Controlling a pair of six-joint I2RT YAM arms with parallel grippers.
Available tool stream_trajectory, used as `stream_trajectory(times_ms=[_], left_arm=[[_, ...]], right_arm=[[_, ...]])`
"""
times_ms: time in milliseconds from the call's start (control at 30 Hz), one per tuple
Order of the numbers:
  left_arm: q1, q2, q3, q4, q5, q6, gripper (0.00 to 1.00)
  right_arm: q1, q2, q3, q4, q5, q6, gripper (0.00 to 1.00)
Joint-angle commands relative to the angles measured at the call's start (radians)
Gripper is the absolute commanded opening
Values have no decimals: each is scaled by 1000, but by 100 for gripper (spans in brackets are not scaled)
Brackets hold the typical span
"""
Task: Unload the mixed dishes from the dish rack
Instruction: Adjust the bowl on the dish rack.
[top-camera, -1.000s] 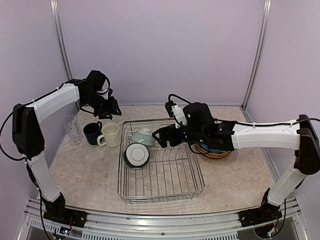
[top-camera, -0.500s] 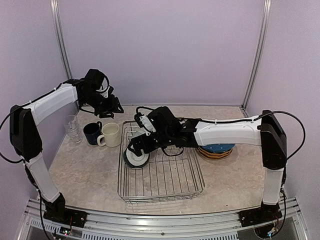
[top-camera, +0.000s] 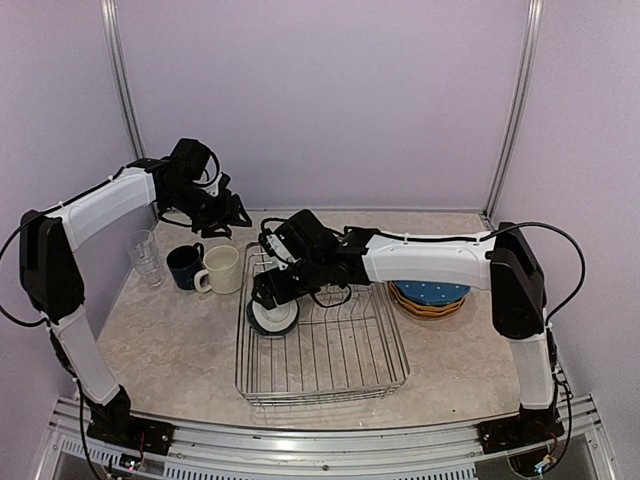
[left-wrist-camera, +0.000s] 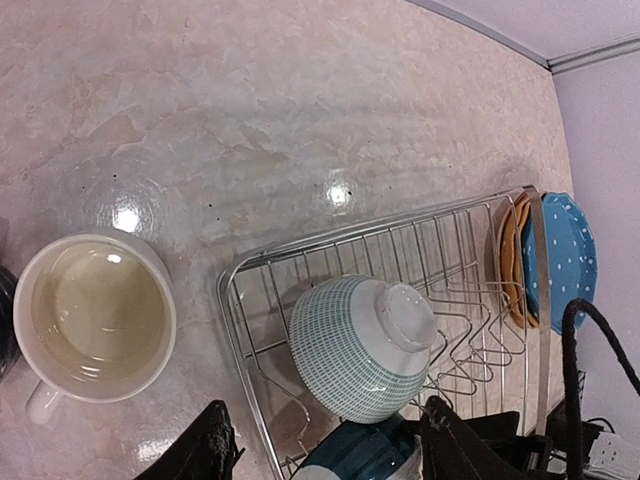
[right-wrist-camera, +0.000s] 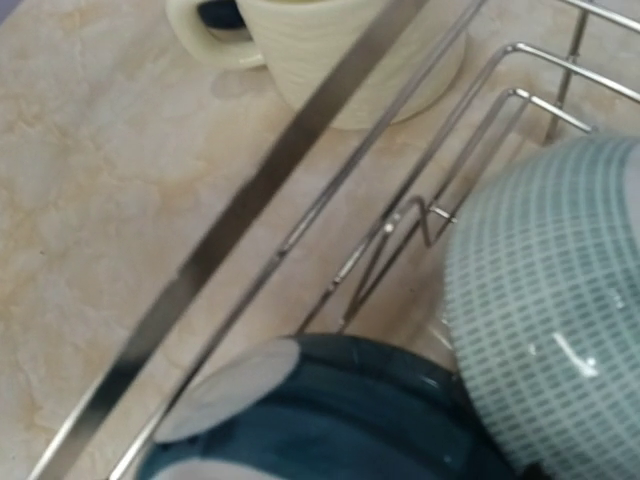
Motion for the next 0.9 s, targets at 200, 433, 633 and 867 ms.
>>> stream_trajectory(times_ms=[200, 433, 633, 867], left_arm=[[-8, -27, -12, 14, 22, -4, 61], [-12, -25, -10, 12, 20, -2, 61], [-13, -23, -10, 10, 21, -2, 61], [-15, -29, -12, 10, 15, 2, 61]], right_arm=[[19, -52, -87, 20, -20, 1, 73], [25, -81, -135, 8, 13, 1, 69], [34, -102, -161, -15, 69, -9, 67], [45, -128, -188, 0, 37, -11, 65]])
